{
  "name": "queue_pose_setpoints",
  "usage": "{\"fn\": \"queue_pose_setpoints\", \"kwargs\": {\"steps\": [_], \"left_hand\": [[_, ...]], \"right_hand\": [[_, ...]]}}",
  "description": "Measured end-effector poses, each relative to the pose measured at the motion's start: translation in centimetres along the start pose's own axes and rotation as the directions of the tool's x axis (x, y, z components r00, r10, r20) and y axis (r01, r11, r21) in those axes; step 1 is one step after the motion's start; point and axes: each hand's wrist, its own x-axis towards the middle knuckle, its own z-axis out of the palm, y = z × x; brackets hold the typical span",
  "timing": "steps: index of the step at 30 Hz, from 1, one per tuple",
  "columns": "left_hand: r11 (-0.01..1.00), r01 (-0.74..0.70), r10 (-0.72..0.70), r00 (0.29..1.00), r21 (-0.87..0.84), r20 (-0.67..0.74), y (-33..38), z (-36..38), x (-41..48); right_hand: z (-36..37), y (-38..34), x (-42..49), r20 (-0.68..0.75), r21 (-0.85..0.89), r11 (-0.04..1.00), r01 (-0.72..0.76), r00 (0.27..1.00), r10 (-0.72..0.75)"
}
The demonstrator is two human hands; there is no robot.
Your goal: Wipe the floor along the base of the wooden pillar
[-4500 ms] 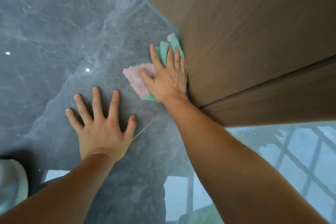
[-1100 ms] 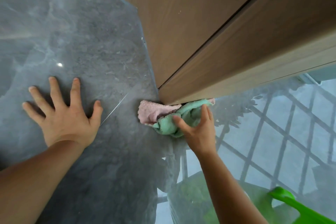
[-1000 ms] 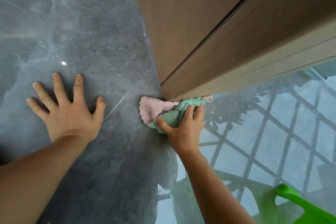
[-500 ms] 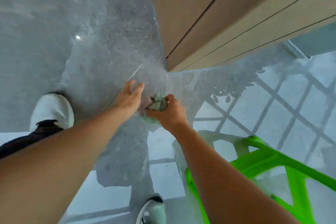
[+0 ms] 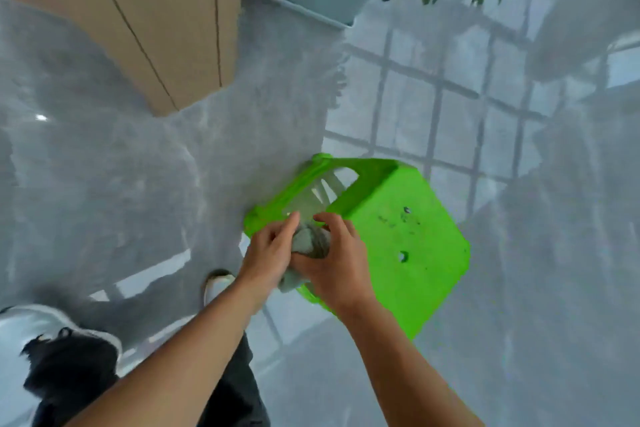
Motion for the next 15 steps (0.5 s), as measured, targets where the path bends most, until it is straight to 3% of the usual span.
{"fn": "queue_pose_setpoints", "kwargs": {"steps": [3, 5, 11, 15], "left_hand": [[0.997, -0.072, 0.069, 0.994, 0.035, 0.087, -0.5, 5.4, -0.4], [0.998, -0.022, 0.014, 0.988, 0.052, 0.151, -1.0, 7.3, 0.0], [0.997, 0.002, -0.016, 0.982, 0.076, 0.188, -1.3, 7.3, -0.4], [0.928, -0.092, 0.051, 0.991, 0.361, 0.122, 1.9, 4.2, -4.0]], "right_hand": [[-3.0, 4.6, -1.5, -0.232, 0.032, 0.999, -0.027, 0.972, 0.034], [-2.8, 7.0, -1.5, -0.282, 0.057, 0.996, -0.072, 0.956, 0.085], [-0.3, 8.8, 0.6, -0.218, -0.011, 0.964, -0.265, 0.942, 0.256], [-3.1, 4.9, -0.3, -0.089, -0.133, 0.917, -0.375, 0.926, 0.366]]}}
